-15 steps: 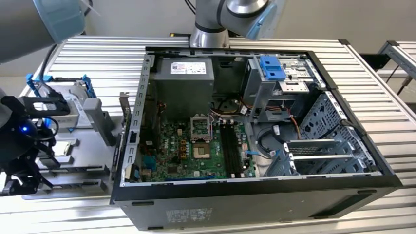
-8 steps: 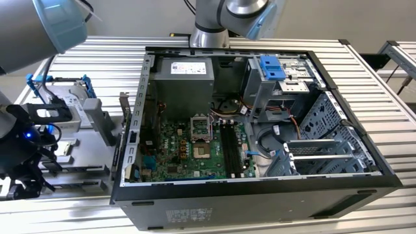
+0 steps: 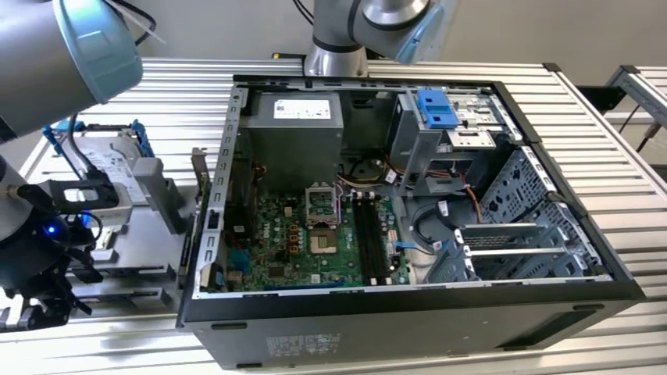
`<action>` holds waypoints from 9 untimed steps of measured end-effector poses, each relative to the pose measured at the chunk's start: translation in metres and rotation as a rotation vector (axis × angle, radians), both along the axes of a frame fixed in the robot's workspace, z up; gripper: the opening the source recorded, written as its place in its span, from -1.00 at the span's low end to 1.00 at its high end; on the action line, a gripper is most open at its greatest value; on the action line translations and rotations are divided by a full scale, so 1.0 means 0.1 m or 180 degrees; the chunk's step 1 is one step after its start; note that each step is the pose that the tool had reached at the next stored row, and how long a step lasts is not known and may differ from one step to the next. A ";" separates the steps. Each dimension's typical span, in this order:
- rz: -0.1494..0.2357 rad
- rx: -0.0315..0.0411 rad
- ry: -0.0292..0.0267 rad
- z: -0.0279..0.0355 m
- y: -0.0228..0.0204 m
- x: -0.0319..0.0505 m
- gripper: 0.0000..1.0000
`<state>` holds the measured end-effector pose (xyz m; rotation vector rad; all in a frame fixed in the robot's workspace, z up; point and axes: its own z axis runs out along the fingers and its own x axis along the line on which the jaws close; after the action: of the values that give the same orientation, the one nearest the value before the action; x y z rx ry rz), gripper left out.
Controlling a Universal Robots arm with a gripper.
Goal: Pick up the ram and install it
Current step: 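Pick up the ram and move it above insertion slot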
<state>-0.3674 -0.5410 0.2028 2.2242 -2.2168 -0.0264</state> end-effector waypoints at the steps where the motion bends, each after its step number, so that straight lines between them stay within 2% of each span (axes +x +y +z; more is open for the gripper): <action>1: -0.0003 0.0000 0.0000 -0.018 0.000 -0.005 1.00; 4: -0.0010 0.0000 0.0000 -0.070 -0.001 -0.014 1.00; 9: -0.0011 0.0000 0.0000 -0.079 0.000 -0.015 1.00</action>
<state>-0.3688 -0.5410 0.1949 2.2203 -2.2207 -0.0264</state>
